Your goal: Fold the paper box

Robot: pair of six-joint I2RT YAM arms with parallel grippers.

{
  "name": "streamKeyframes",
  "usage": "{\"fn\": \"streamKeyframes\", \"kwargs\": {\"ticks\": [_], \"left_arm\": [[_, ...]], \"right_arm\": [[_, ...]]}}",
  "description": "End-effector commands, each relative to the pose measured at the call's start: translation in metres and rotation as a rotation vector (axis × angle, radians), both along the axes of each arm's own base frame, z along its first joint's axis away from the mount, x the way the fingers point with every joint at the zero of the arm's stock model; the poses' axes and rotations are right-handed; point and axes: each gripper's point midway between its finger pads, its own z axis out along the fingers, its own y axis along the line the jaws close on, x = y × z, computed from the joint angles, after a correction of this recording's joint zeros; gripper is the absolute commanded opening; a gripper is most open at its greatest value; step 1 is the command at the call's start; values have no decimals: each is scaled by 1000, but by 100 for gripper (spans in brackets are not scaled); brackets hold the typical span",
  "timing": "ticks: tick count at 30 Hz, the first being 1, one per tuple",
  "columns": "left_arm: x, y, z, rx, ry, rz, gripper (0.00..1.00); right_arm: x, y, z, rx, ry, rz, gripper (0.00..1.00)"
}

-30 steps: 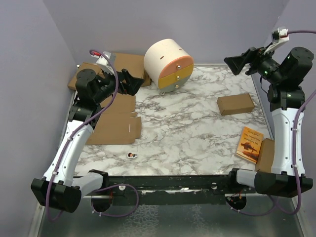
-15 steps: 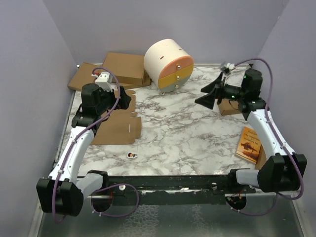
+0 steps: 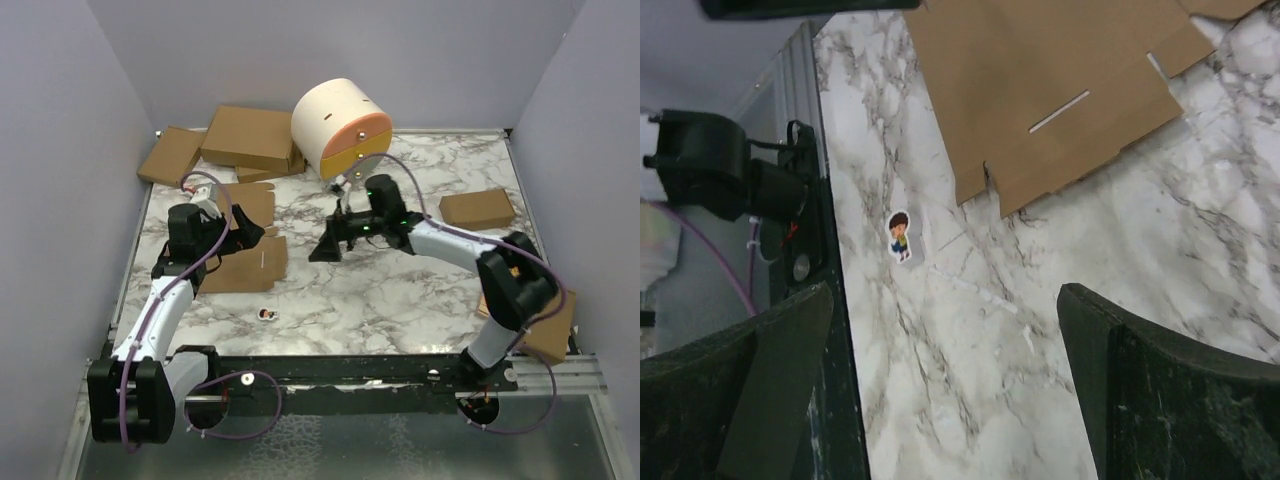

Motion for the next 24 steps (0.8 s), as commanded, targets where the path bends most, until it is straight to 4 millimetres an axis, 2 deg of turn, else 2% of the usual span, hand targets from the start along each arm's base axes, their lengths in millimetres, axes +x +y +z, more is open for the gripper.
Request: {"fn": "streamKeyframes", "kwargs": {"ticks": [1,5,9,11,16,24], "left_arm": [[-6,1,4,-56,-36,48,91],[-7,6,9,-22,-47,67,91],[-5,19,19,78,-52,84,91],[-7,25,21,113,-58,92,91],[-13,30,20,136,-70,111,91],[-14,32,30,150,-107,120,91]], "right_arm": [[23,43,-28,-59,132,-135,89],[22,65,-53,-71,279,-170,74],[20,80,-86,-147,402,-225,58],[19,87,-99,-178,442,-242,54],[19,98,-111,-187,511,-258,44],[24,103,-124,-219,575,-302,38]]}}
